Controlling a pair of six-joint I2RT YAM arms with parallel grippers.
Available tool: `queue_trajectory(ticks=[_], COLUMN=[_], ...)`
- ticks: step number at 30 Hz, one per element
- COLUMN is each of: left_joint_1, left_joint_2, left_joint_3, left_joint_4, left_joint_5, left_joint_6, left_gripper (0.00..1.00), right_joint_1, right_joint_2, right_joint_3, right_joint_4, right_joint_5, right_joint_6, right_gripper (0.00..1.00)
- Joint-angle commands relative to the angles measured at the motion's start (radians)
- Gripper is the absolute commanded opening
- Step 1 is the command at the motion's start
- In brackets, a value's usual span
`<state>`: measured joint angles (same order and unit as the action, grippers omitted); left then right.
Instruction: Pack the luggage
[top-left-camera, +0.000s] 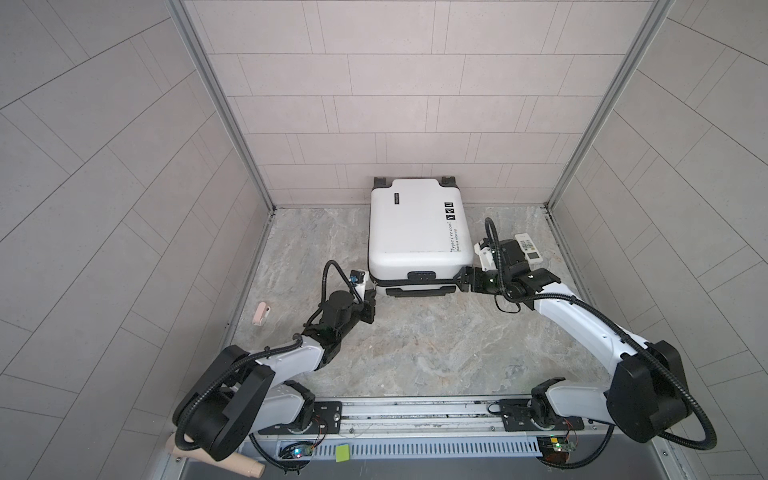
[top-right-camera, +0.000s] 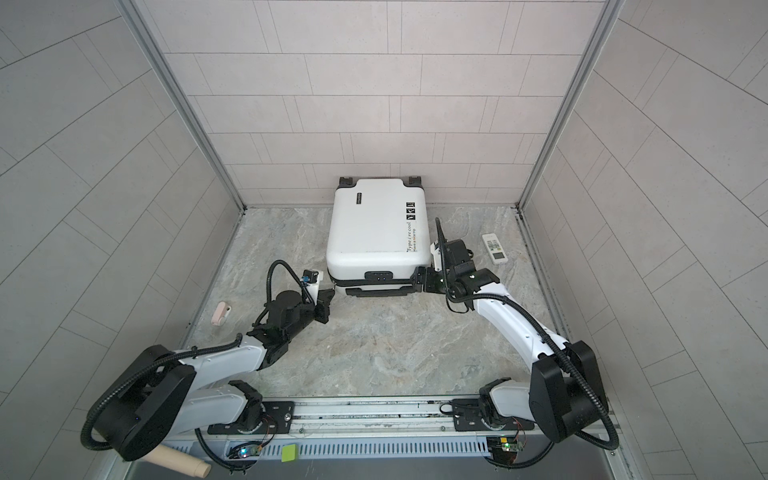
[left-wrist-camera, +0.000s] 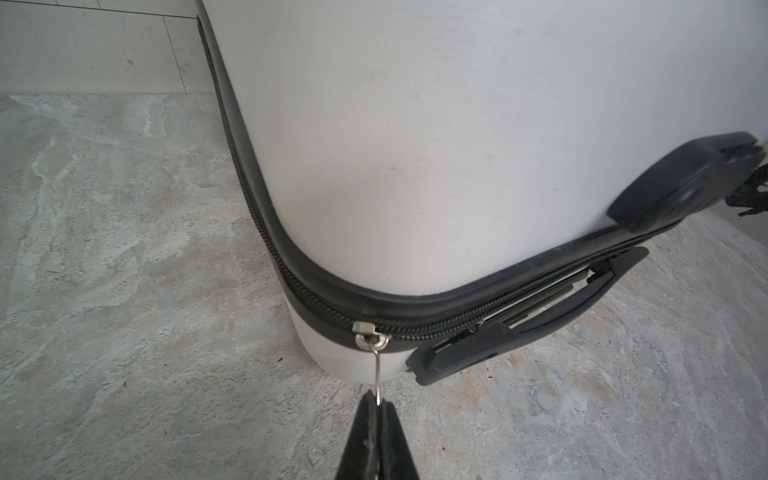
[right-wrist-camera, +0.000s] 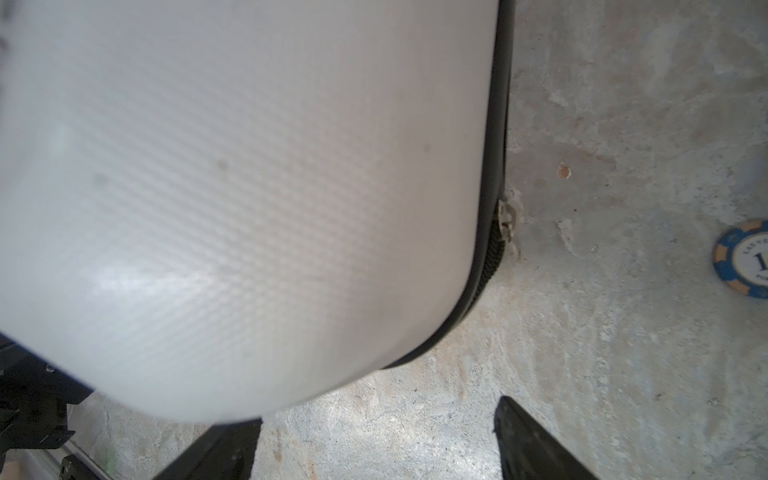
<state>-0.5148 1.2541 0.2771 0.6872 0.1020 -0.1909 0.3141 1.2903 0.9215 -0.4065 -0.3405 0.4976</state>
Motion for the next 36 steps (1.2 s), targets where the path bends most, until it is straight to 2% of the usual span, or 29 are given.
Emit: queue_trajectory(ticks=[1, 6, 10, 14, 18, 22, 28, 36], left_joint_1=[-0.002, -0.011, -0.013, -0.013, -0.013, -0.012, -0.016, -0.028], left_joint_2=[0.017, 0.021, 0.017, 0.016, 0.013, 0.0, -0.03, -0.046], left_joint_3=[0.035, 0.025, 0.022, 0.022, 0.022, 0.022, 0.023, 0.037], left_joint_4=[0.059, 0.069, 0.061, 0.056, 0.045, 0.034, 0.001, -0.022], left_joint_5=[0.078, 0.085, 0.063, 0.051, 0.039, 0.033, 0.044, 0.064], left_joint_6=[-0.013, -0.026, -0.021, -0.014, -0.007, 0.001, 0.022, 0.033], left_gripper=[0.0, 0.0, 0.0, 0.0, 0.0, 0.0, 0.0, 0.0], right_joint_1=[0.005, 0.003, -0.004, -0.022, -0.078, -0.146, -0.142, -0.125], right_joint_2=[0.004, 0.011, -0.019, -0.05, -0.046, -0.023, 0.055, 0.074], right_joint_3=[-0.012, -0.009, 0.002, 0.021, 0.037, 0.036, 0.058, 0.043], right_joint_4=[0.022, 0.039, 0.048, 0.054, 0.069, 0.172, 0.256, 0.287], right_joint_5=[-0.004, -0.021, -0.031, -0.034, -0.058, -0.141, -0.201, -0.195], right_joint_6=[0.002, 0.014, 0.042, 0.062, 0.084, 0.166, 0.221, 0.237], right_gripper=[0.9, 0.9, 0.97, 1.0, 1.0, 1.0, 1.0, 1.0])
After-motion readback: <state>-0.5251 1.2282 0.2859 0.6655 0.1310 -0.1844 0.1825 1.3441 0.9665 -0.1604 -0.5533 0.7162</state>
